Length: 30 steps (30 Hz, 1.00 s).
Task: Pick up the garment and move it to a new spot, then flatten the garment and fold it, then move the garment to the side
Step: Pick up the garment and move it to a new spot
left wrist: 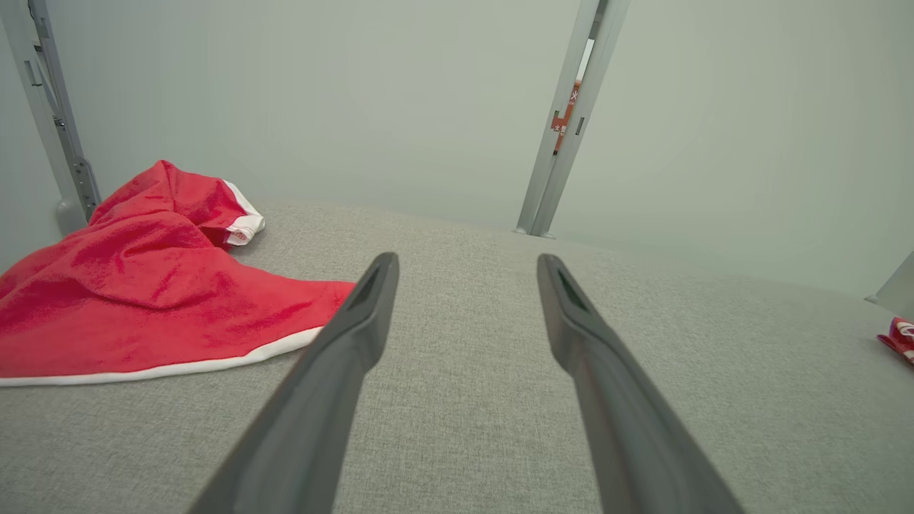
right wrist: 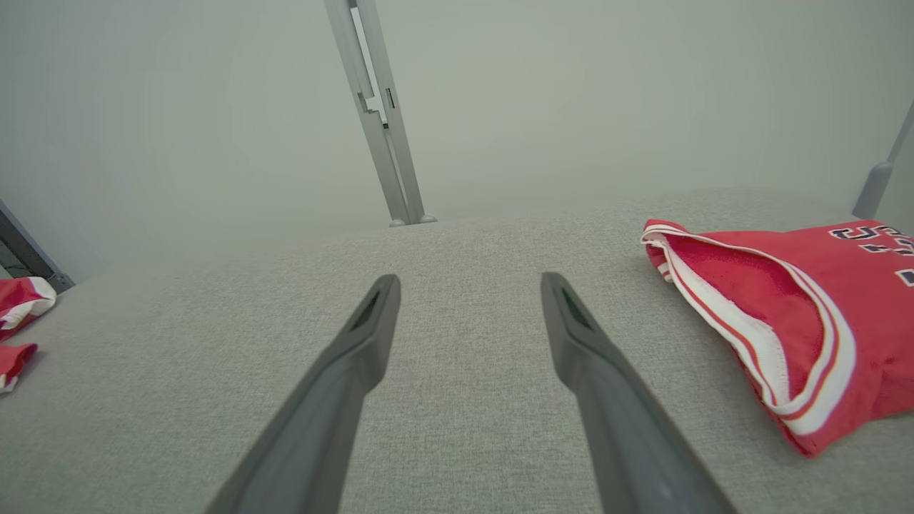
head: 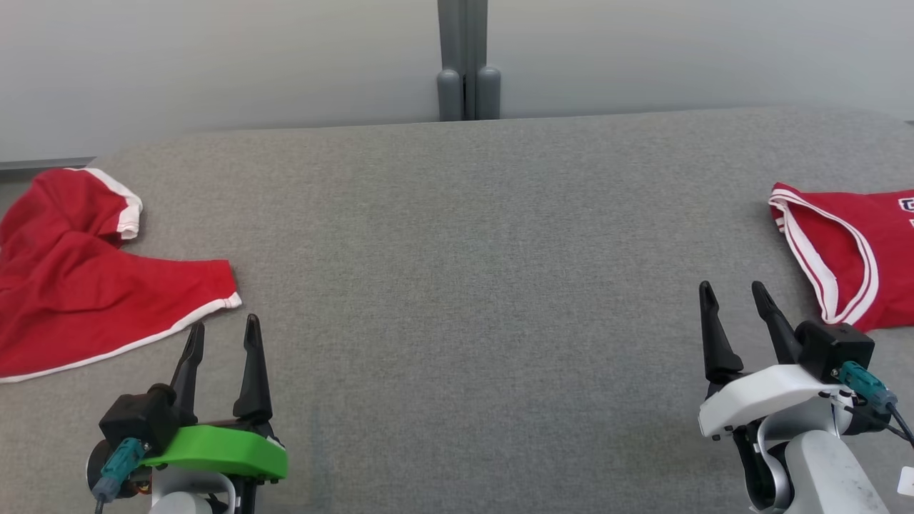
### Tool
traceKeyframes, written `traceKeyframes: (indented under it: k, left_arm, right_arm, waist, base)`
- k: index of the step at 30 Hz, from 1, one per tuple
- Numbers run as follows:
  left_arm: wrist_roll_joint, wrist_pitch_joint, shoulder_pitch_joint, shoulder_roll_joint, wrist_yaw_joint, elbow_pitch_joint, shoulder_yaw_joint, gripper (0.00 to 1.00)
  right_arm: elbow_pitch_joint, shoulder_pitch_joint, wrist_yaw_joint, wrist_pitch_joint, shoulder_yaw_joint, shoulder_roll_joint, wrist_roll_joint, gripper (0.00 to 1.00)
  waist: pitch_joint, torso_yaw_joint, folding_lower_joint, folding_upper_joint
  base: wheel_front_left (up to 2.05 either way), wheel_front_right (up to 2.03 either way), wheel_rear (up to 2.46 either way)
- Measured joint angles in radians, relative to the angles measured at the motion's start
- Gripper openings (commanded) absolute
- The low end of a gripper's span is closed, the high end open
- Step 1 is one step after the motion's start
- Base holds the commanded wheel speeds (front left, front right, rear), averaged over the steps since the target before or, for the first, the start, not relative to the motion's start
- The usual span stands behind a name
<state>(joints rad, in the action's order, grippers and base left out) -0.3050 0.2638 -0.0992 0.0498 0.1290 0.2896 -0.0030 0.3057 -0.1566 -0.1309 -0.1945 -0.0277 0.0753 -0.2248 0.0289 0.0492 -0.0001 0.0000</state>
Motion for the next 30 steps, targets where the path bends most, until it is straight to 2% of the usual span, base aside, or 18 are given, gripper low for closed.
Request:
traceKeyframes:
  k: [7, 22, 30]
  left_arm:
    - [-0.002, 0.0, -0.001, -0.001, -0.006, 0.003, -0.007, 1.0]
    - [-0.004, 0.0, 0.035, 0.0, -0.015, -0.001, 0.031, 1.0]
    - [-0.013, 0.0, 0.049, 0.0, -0.024, -0.017, 0.04, 1.0]
  right_arm:
    - [-0.005, 0.009, 0.0, 0.004, -0.002, 0.001, 0.001, 1.0]
    - [-0.016, 0.004, 0.0, 0.032, 0.03, 0.01, 0.036, 1.0]
    - [-0.02, -0.002, 0.0, 0.044, 0.042, 0.012, 0.049, 1.0]
  waist:
    - [0.006, 0.076, 0.0, 0.0]
    - [0.008, 0.316, 0.0, 0.0]
    - [0.017, 0.414, 0.0, 0.0]
  base:
    - [0.0, 0.0, 0.0]
    - [0.0, 0.0, 0.0]
    - [0.0, 0.0, 0.0]
